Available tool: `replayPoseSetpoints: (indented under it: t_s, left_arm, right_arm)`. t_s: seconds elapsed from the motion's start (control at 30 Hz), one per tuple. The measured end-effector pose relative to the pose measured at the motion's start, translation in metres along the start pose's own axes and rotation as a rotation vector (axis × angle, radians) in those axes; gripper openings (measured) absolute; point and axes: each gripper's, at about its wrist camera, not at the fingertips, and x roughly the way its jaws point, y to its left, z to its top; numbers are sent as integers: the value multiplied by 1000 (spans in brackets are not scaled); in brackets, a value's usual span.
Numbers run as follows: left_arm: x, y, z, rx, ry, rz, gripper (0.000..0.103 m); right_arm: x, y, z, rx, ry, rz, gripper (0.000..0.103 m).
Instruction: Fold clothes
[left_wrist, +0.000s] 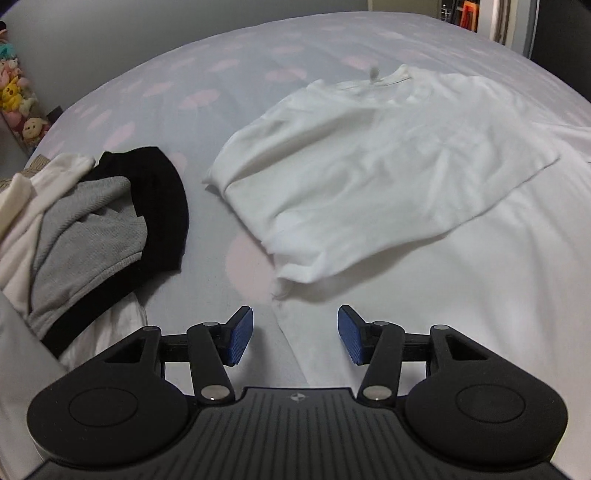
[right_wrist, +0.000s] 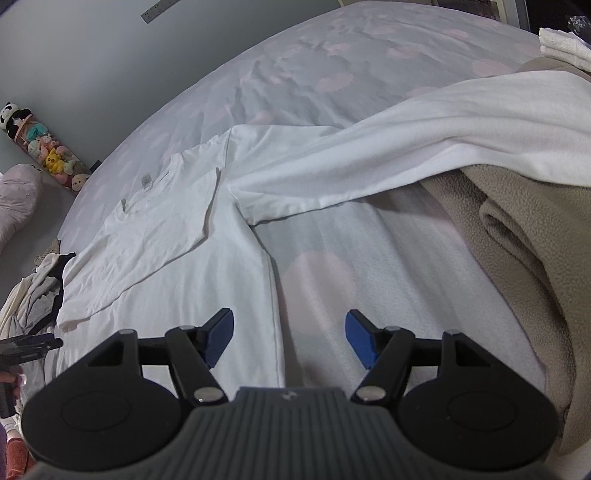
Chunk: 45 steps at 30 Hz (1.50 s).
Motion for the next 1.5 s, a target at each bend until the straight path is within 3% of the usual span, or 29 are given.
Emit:
replayPoseSetpoints:
  t_s: [0.1, 0.13, 0.23, 0.37, 0.5, 0.63, 0.73, 0.9, 1.13, 1.4, 1.5]
  left_arm:
    - [8, 3, 3, -18, -31, -11, 45]
    - [9, 4, 4, -23, -37, -26, 29]
    - [11, 4, 3, -20, -13, -8, 4]
    - [10, 21, -6, -64, 32, 10, 0]
    - [2, 41, -17, -108, 67, 69, 0]
    - [-14, 61, -15, -184, 24, 48, 1]
    - [-21, 68, 0, -227, -33, 25, 17]
    - [-13, 80, 35, -304, -100, 7, 21]
    - [21, 102, 77, -461, -147, -44, 45]
    - [83, 132, 99, -702, 66, -95, 41]
    - [94, 131, 100, -718, 124, -123, 22]
  right_arm:
    - [3, 0, 1, 1, 10, -6, 70]
    - [4, 0, 1, 2, 15, -10, 70]
    - [9, 0, 2, 3, 33, -19, 70]
    - [10, 0, 2, 4, 42, -18, 70]
    - [8, -1, 1, 7, 39, -13, 70]
    - [7, 0, 1, 8, 40, -11, 70]
    - [7, 0, 1, 7, 42, -11, 70]
    - [7, -1, 1, 12, 44, -10, 70]
    - [14, -2, 2, 13, 72, -23, 71]
    - [28, -9, 6, 31, 124, -40, 71]
    - [31, -11, 7, 32, 136, -40, 71]
